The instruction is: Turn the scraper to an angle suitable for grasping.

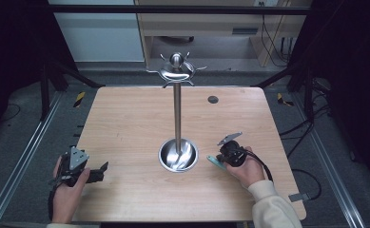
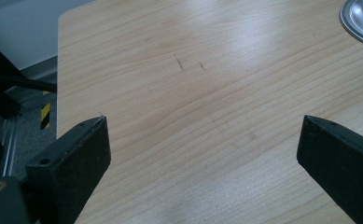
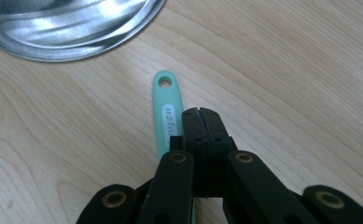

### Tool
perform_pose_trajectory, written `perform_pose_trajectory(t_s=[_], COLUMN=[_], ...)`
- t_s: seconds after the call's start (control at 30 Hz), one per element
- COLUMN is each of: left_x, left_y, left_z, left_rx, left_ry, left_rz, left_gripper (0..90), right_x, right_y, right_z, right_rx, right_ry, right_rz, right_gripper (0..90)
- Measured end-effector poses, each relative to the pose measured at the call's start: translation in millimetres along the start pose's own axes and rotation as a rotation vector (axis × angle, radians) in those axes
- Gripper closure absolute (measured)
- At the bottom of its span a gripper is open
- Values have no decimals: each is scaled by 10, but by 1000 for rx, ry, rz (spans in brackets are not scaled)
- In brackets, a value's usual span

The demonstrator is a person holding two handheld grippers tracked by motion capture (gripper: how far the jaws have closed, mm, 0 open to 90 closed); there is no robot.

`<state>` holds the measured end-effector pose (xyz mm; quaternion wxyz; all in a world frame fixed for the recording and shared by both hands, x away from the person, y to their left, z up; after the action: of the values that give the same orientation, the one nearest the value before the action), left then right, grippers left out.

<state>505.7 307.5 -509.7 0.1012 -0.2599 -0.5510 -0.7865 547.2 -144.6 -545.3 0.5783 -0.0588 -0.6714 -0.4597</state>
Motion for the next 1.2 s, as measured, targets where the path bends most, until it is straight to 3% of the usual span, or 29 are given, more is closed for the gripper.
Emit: perform_pose_trajectory(t_s=[0.07,0.13,0.27,0.5,0.67,0.7,0.83,0.93,1.2], left_x=[0,0,5,39,38,36,25,29,38], left_y=[1,2,-2,-13,-20,-21,-21,-18,-27], left_z=[6,4,6,14,5,7,10,5,16], left_rx=[2,3,2,8,0,-2,2,2,0], left_ry=[2,1,1,4,5,4,6,6,4], left_rz=[0,0,1,-6,-1,0,4,2,6], left_gripper=[25,25,25,25,25,25,25,25,25], right_x=[-3,-3,-5,53,102,130,145,123,21], right_y=[-1,-8,-14,48,76,86,104,145,148], right_z=[32,80,157,224,268,276,279,294,296], right_rx=[-15,18,37,82,91,105,125,162,172], right_ry=[12,29,47,33,28,40,39,43,68], right_rz=[-1,7,20,25,78,115,171,226,329], right_gripper=[900,900,900,900,896,878,854,795,703])
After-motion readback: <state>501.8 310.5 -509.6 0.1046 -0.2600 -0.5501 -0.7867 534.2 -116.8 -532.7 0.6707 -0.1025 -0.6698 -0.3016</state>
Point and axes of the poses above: each handheld gripper's, and its own axes: x roughly backward along the jaws, y roughly out of its top, z roughly to its left, the point moved 8 cm from there along -x, roughly forward along the jaws, and after that the axes turned 7 degrees about y, right-handed, at the moved point
